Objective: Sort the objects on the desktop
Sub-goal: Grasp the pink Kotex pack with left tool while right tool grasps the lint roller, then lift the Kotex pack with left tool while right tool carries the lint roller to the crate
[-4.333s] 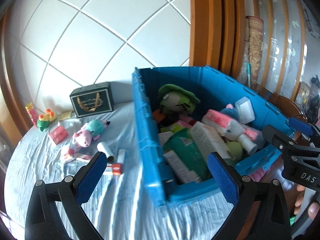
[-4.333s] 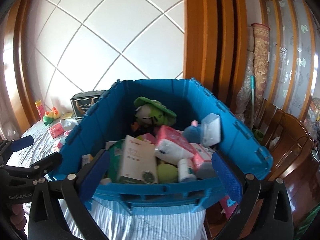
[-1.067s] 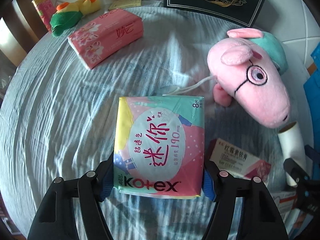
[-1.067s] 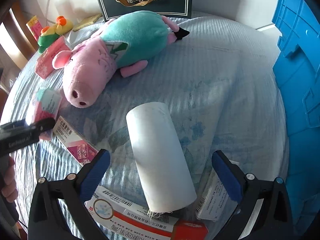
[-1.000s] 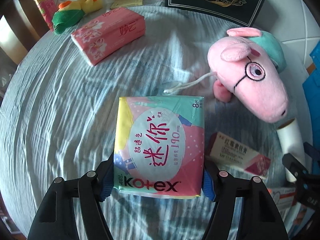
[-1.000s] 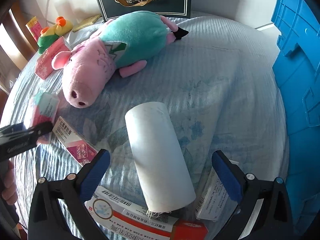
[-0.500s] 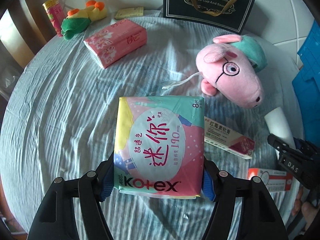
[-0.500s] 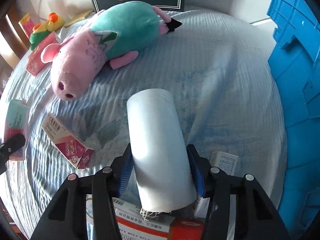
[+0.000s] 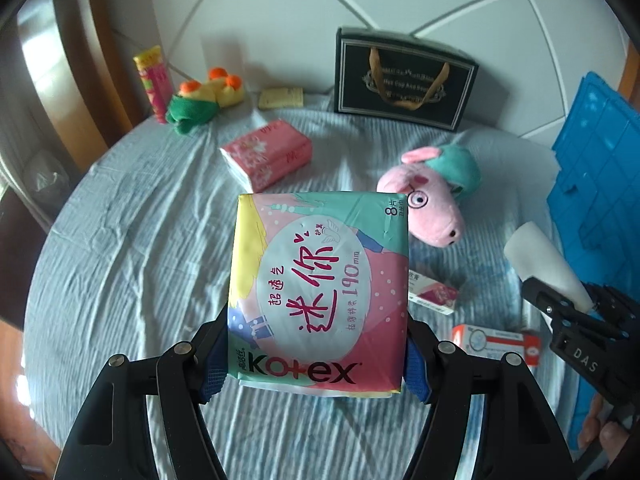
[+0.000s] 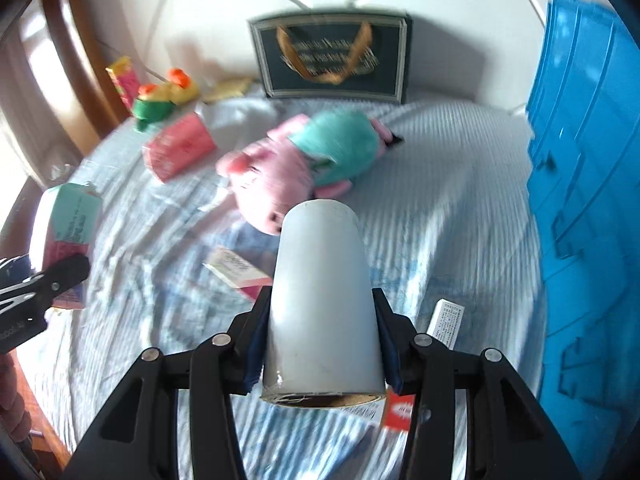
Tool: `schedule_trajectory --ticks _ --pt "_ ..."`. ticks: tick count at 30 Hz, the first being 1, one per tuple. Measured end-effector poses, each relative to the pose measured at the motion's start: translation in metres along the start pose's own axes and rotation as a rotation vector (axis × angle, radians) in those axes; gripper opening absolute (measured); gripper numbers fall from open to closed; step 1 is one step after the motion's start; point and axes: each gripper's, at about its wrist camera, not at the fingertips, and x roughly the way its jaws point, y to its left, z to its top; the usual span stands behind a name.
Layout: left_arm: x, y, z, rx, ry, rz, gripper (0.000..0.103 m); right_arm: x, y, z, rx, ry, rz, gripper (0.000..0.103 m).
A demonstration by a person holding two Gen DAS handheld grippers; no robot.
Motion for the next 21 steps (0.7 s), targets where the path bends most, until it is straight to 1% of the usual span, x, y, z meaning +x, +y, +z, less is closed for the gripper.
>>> schedule_trajectory --ticks 8,10,12,17,19,21 --pt "-0.080 0.007 -0.026 -0.044 -0.118 0.046 0.069 -0.085 0.037 -0.006 -0.099 -0.147 0.078 0.046" --pt "-0.097 0.007 -0.032 -0.049 -0.141 0.045 0.069 -0.108 0.046 -0.011 -0.128 -0.183 0.088 0.046" --pt "-0.115 0.009 -0.038 -0.053 -0.169 0.039 0.069 -0.129 0.053 -0.016 -0.144 -0.214 0.087 0.046" --pt "-0.156 0.010 -0.051 -0.033 -0.253 -0.011 0.069 -0.181 0.065 -0.034 -0.163 -0.290 0.046 0.046" --pt "-0.169 0.010 -0.057 -0.027 -0.269 -0.027 0.069 -0.205 0.069 -0.043 -0.155 -0.328 0.015 0.046" --pt "-0.182 0.012 -0.065 -0.024 -0.288 -0.051 0.069 -0.222 0.073 -0.049 -0.151 -0.347 0.000 0.046"
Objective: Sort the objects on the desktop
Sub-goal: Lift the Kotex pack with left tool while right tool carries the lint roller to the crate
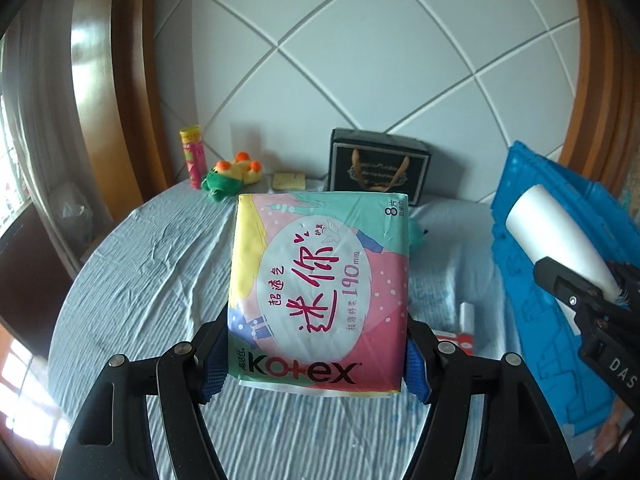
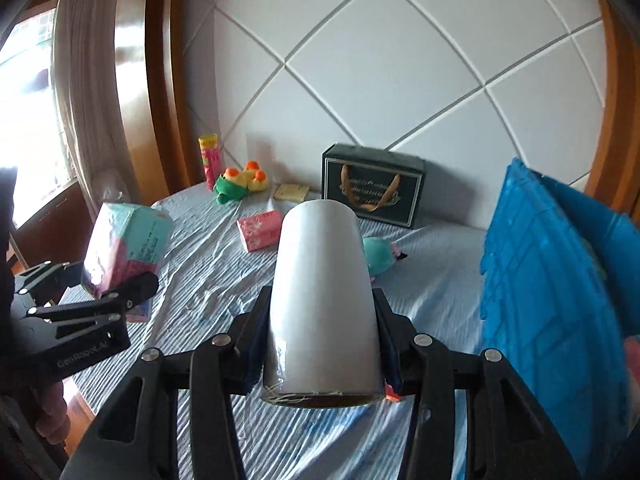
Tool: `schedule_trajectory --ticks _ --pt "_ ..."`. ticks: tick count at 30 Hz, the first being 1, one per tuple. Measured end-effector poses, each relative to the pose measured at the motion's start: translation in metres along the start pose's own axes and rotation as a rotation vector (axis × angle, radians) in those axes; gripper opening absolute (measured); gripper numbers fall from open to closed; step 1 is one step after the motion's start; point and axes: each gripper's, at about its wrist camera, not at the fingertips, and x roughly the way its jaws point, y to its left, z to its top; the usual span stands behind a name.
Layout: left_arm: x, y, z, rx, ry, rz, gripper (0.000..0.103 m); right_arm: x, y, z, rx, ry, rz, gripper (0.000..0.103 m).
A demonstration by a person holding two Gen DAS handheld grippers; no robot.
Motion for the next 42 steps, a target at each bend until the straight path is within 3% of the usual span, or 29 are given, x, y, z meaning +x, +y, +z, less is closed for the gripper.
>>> schedule_trajectory --ticks 9,16,23,27,34,42 --pt "-0.045 -0.027 -0.006 0.043 -0.045 -0.095 0.069 -0.082 0.000 -0.008 0.022 -0.065 -0.106 0.046" --pt "-0.073 -0.091 0.002 0.102 -0.109 -0.160 0.069 -0.147 -0.047 -0.013 0.069 -0.145 -0.202 0.046" --pt "-0.096 -0.203 0.006 0.132 -0.165 -0.226 0.069 -0.206 -0.147 -0.034 0.109 -0.203 -0.276 0.046" --pt "-0.109 -0.288 0.001 0.154 -0.167 -0.267 0.069 -0.234 -0.221 -0.051 0.114 -0.198 -0.299 0.046" --pt "-0.116 -0.410 -0.023 0.230 -0.114 -0.304 0.069 -0.269 -0.333 -0.089 0.131 -0.145 -0.341 0.046" --pt "-0.098 -0.477 -0.054 0.285 -0.029 -0.279 0.069 -0.250 -0.393 -0.128 0.177 -0.078 -0.320 0.046"
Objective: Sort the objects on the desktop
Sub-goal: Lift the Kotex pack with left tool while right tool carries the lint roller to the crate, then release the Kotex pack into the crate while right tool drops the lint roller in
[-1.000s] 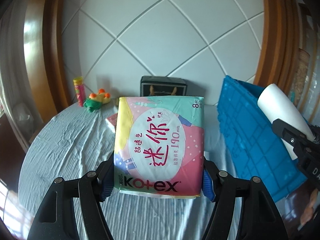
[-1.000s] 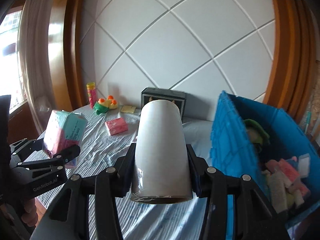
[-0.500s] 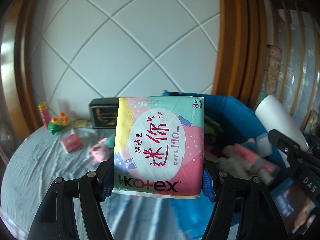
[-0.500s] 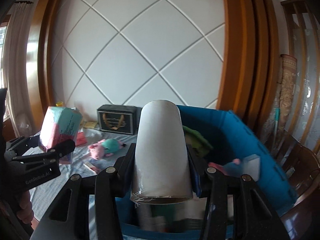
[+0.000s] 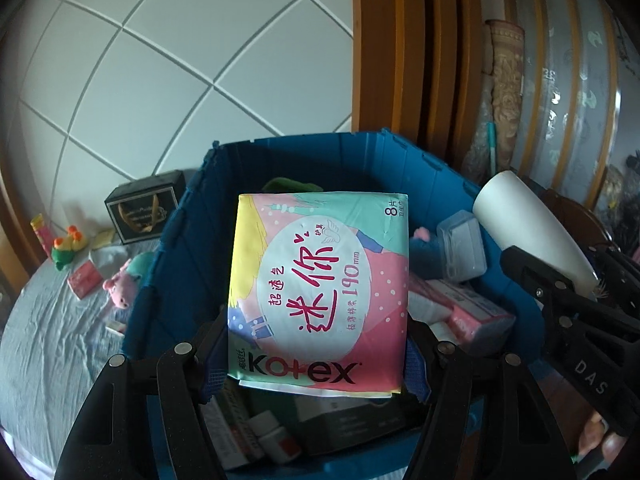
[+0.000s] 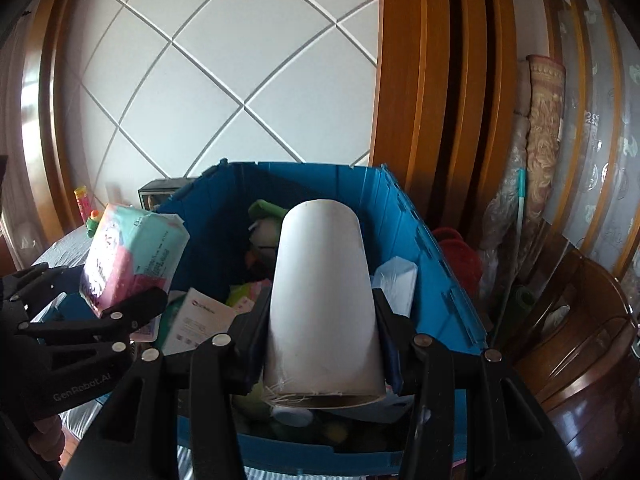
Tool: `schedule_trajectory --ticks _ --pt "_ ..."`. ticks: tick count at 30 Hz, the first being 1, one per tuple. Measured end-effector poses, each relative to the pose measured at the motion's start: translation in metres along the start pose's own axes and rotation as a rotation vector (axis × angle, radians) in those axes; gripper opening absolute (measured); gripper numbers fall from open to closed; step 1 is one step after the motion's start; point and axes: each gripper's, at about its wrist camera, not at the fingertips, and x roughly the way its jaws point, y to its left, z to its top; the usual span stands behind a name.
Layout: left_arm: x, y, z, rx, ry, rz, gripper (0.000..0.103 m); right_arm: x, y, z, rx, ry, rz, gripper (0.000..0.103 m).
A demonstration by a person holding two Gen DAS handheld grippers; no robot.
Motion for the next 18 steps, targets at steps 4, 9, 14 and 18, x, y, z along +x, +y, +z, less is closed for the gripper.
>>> schedule_trajectory --ticks 4,9,14,18 --pt "0.010 -0.010 -0.002 -0.002 0.019 0.016 0.069 0.017 -0.007 -0.008 0.005 0.021 0.016 0.046" --pt "0.023 -0.019 -0.003 -0.006 0.046 0.028 0.069 0.032 -0.009 -0.013 -0.001 0.048 0.044 0.046" --pt "0.025 -0.025 -0.004 0.002 0.059 0.032 0.069 0.041 -0.015 -0.014 0.009 0.062 0.049 0.046" --pt "0.024 -0.029 -0.006 0.010 0.059 0.032 0.072 0.042 -0.021 -0.017 0.022 0.063 0.050 0.046"
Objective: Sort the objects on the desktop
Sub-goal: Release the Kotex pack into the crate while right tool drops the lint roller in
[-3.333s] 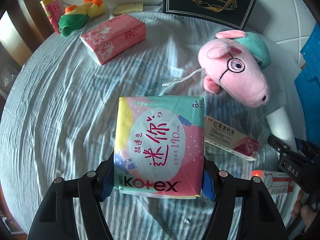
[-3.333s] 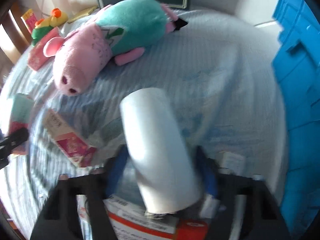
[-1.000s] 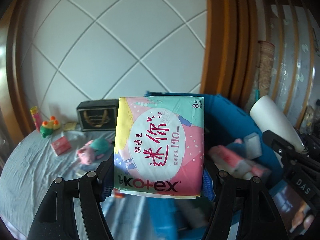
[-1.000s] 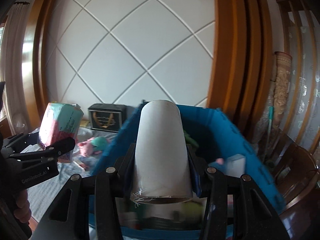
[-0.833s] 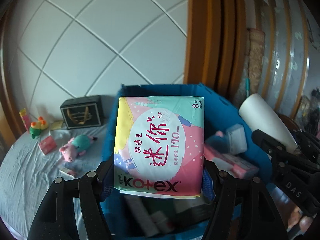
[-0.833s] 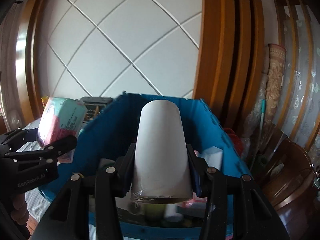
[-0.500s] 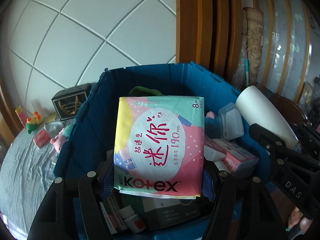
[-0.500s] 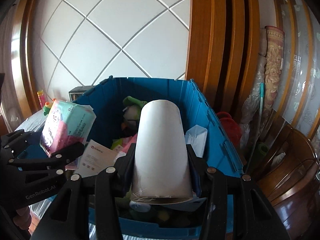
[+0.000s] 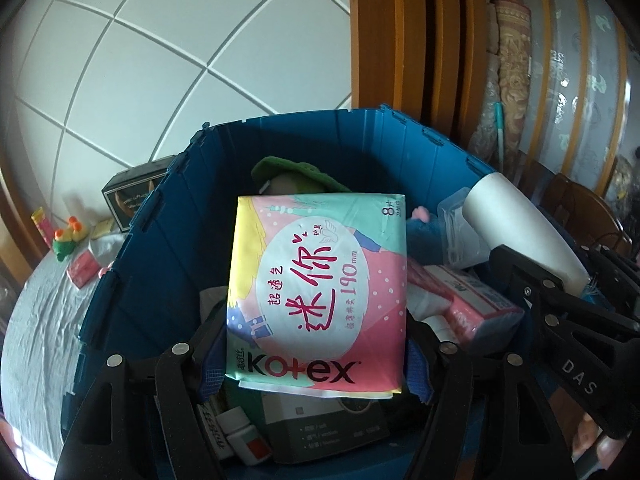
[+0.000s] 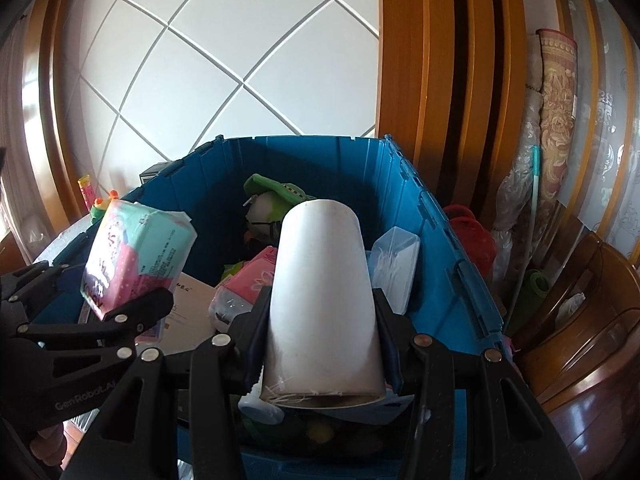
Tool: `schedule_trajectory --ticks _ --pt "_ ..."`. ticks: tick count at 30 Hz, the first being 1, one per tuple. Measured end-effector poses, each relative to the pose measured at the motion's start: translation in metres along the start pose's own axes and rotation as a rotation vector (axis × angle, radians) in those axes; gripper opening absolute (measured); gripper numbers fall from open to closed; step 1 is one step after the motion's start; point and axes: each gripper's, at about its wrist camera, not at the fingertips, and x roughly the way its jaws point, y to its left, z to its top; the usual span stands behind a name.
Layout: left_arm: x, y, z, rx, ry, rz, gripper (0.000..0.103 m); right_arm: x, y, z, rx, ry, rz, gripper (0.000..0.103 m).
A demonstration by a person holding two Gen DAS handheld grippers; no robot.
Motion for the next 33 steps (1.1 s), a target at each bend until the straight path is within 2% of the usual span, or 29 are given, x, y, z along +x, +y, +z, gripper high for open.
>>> schedule_trajectory --ticks 2,5,9,10,11,13,20,21,23,25,30,33 --pt "0.000 0.000 -0.001 -0.001 0.004 -0.003 0.073 0.001 -0.002 -0.001 0.005 0.006 -0.009 0.046" --pt "-0.003 -0.001 -0.002 -0.002 -0.003 -0.006 0.081 0.001 -0.003 -0.003 0.006 0.015 -0.009 0.046" --pt "-0.009 -0.002 -0.003 -0.004 -0.017 -0.001 0.086 0.000 -0.003 -0.004 0.002 0.019 -0.007 0.047" --pt "-0.010 -0.002 -0.003 -0.004 -0.019 0.000 0.086 -0.001 -0.004 -0.005 0.000 0.018 -0.007 0.054" --pt "-0.012 -0.001 -0.003 -0.004 -0.020 0.001 0.086 -0.002 -0.004 -0.004 0.002 0.013 -0.012 0.066" --pt "-0.015 0.000 -0.005 -0.007 -0.024 0.002 0.087 -0.005 -0.005 -0.004 0.004 0.003 -0.022 0.077" --pt "-0.032 0.003 -0.012 -0.011 -0.042 0.006 0.087 -0.021 -0.012 -0.008 0.036 -0.021 -0.021 0.080" --pt "-0.036 0.004 -0.013 -0.011 -0.046 0.005 0.088 -0.025 -0.012 -0.009 0.038 -0.024 -0.023 0.081" --pt "-0.041 0.005 -0.017 -0.011 -0.051 0.004 0.088 -0.031 -0.012 -0.011 0.039 -0.027 -0.029 0.093" --pt "-0.047 0.007 -0.020 -0.013 -0.054 0.005 0.089 -0.037 -0.013 -0.016 0.043 -0.031 -0.037 0.098" --pt "-0.064 0.013 -0.032 -0.015 -0.061 -0.019 0.089 -0.053 -0.010 -0.026 0.060 -0.034 -0.052 0.098" --pt "-0.076 0.019 -0.042 0.002 -0.070 -0.037 0.089 -0.064 -0.001 -0.033 0.070 -0.036 -0.065 0.103"
